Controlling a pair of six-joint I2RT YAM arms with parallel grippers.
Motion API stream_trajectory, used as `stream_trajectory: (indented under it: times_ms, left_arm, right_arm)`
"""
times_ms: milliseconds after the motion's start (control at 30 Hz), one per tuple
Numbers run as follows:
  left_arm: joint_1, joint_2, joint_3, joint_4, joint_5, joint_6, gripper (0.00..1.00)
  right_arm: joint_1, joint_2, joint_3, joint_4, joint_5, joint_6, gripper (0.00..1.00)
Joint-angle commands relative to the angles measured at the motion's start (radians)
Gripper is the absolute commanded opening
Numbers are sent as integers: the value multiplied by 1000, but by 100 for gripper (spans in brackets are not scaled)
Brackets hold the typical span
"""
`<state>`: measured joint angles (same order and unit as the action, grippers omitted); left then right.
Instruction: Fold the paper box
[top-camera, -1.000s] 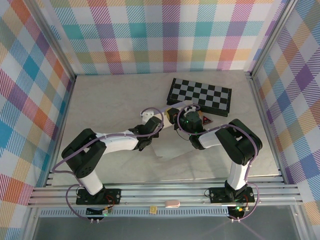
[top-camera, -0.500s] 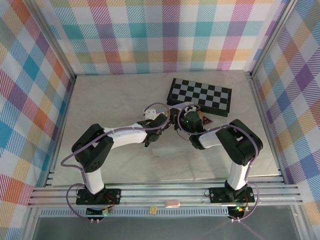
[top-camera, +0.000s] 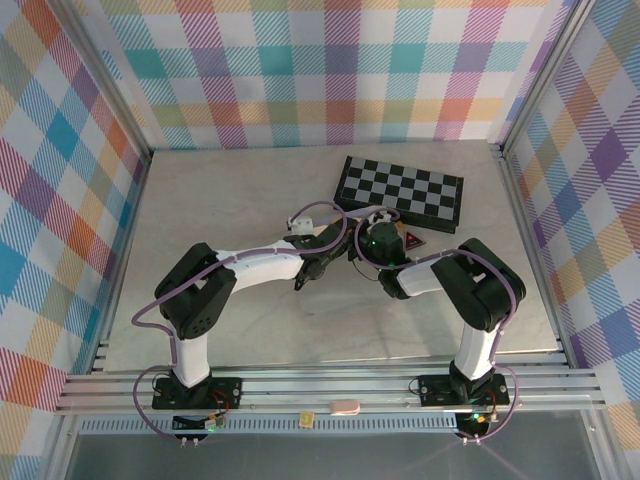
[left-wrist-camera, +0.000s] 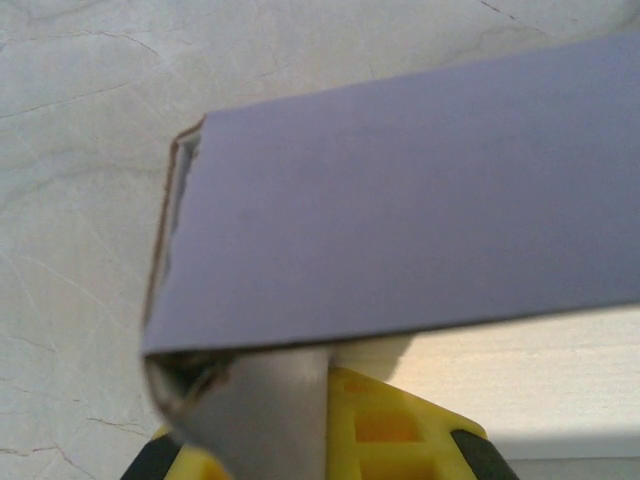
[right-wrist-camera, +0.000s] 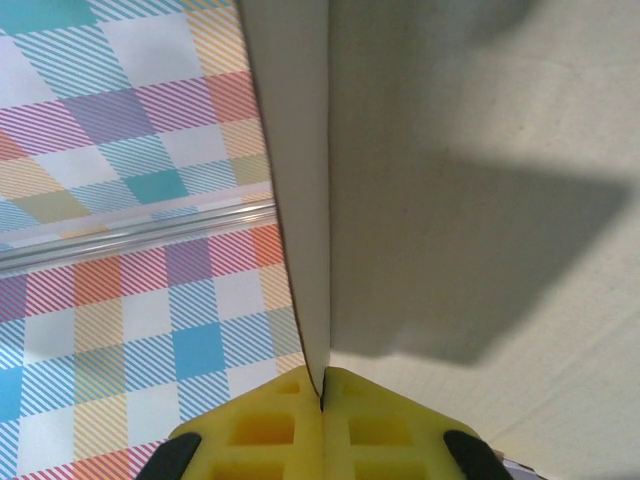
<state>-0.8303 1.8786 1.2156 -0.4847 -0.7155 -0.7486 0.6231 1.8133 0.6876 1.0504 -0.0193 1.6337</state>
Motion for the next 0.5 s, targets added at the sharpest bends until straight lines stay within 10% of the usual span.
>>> stream_trajectory:
  times_ms: [0, 233, 467]
  left_arm:
    - [-2, 32, -28, -138, -16, 28, 0]
    - [16, -44, -35, -111, 15, 129, 0]
    - [67, -93, 34, -212, 94, 195, 0]
  right_arm:
    - [23, -22, 5, -105, -55, -1, 0]
    - [-35, -222, 73, -470, -44, -130, 46]
    - [-130, -422, 271, -970, -34, -367, 65]
